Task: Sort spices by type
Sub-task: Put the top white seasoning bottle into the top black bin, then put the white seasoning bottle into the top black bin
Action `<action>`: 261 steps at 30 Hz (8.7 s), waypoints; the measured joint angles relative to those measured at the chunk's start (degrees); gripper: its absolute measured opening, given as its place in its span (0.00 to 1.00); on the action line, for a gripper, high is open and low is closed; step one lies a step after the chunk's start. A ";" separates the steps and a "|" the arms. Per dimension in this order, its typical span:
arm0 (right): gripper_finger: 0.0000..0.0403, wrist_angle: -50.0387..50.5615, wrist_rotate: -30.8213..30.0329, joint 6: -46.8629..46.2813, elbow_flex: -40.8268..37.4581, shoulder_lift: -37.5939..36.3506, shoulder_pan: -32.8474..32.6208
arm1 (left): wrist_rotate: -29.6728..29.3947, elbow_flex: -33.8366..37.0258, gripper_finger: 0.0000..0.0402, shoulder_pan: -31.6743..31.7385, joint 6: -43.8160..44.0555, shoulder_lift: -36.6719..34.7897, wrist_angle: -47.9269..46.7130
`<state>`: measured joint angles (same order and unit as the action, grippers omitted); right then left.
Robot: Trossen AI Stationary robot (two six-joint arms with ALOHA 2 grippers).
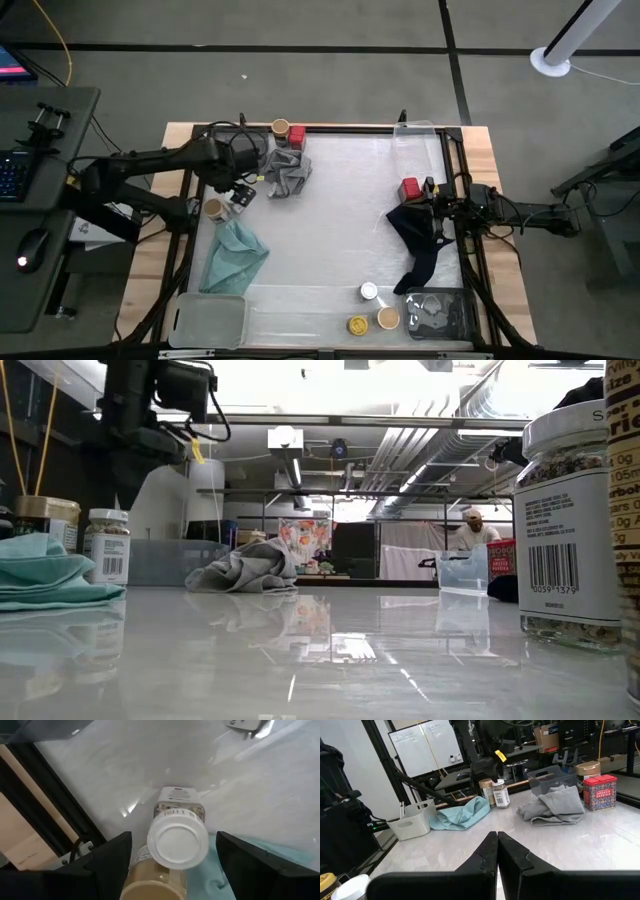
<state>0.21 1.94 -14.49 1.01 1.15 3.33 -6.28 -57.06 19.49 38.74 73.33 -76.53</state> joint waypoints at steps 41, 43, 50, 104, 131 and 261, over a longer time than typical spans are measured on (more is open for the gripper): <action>0.00 0.01 0.00 0.01 -0.02 0.01 0.00 | 5.34 7.42 0.42 -2.81 1.06 10.00 3.89; 0.00 0.00 -0.01 -0.01 0.00 0.01 0.02 | 4.32 6.87 0.41 -2.73 0.40 9.62 4.33; 0.00 0.00 0.01 0.00 -0.01 0.02 0.00 | 0.68 1.28 0.41 -1.82 -3.98 6.99 5.59; 0.00 0.00 -0.01 0.00 -0.01 0.02 0.02 | -5.02 -21.11 0.53 42.73 -25.92 29.36 3.07; 0.00 0.00 -0.01 0.00 0.00 0.00 0.02 | -1.69 -39.61 0.53 38.50 -30.71 28.84 0.40; 0.37 42.48 13.46 -42.53 71.79 74.66 -10.42 | 10.07 0.63 0.61 -11.96 -23.34 -23.58 42.87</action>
<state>42.69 15.40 -57.02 72.80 75.81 -7.08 3.79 -56.42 7.53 15.40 49.76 -33.66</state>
